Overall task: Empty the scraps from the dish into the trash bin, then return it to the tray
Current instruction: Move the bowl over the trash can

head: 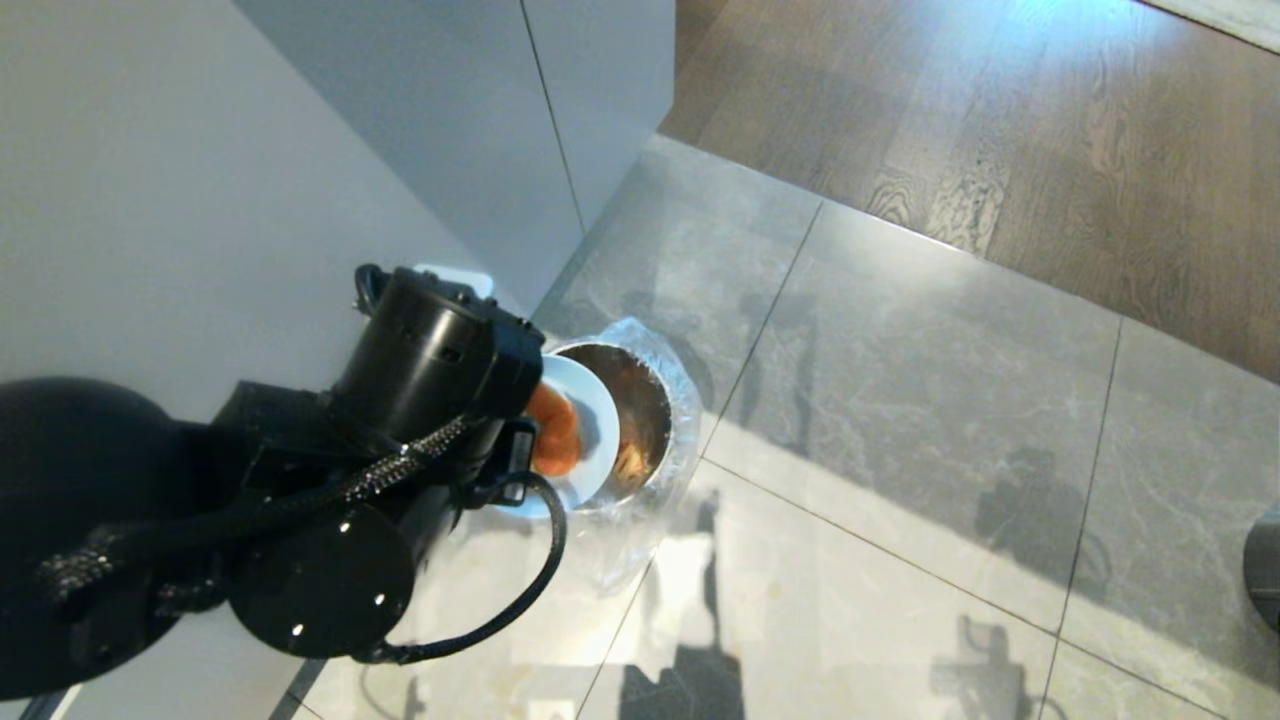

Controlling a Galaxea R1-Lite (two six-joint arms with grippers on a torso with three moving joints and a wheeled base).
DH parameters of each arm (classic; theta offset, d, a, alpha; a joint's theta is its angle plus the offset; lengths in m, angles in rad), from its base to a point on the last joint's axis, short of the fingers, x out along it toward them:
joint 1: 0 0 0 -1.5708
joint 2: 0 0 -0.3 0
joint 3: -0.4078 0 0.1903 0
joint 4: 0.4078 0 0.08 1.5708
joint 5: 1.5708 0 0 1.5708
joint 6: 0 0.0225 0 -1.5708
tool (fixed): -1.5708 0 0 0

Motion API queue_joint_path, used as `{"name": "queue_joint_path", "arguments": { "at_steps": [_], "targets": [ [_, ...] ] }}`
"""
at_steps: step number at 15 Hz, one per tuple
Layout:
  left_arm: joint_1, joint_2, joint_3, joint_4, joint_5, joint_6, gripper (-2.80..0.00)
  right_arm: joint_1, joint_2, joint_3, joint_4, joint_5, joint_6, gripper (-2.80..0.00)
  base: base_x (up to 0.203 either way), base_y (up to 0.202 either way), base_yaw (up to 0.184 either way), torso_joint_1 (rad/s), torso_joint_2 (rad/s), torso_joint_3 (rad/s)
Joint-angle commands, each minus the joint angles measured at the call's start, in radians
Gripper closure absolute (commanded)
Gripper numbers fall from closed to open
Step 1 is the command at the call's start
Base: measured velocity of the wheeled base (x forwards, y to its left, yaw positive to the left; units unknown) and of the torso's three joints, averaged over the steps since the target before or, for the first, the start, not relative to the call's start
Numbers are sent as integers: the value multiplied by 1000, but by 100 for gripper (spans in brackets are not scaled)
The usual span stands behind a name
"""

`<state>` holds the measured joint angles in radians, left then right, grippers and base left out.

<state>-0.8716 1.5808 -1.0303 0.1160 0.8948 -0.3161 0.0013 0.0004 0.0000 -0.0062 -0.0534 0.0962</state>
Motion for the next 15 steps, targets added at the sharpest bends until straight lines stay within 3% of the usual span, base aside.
{"name": "queue_joint_path", "arguments": {
  "at_steps": [1,6,10,15],
  "targets": [
    [-2,15,-18,0,20,4,0,0,0,0,-1,0,1,0,0,0,0,0,0,0],
    [-31,59,-28,-178,53,88,0,0,0,0,-1,0,1,0,0,0,0,0,0,0],
    [-45,106,15,-488,56,240,0,0,0,0,-1,0,0,0,0,0,0,0,0,0],
    [-31,126,242,-964,50,416,0,0,0,0,-1,0,0,0,0,0,0,0,0,0]
  ]
}}
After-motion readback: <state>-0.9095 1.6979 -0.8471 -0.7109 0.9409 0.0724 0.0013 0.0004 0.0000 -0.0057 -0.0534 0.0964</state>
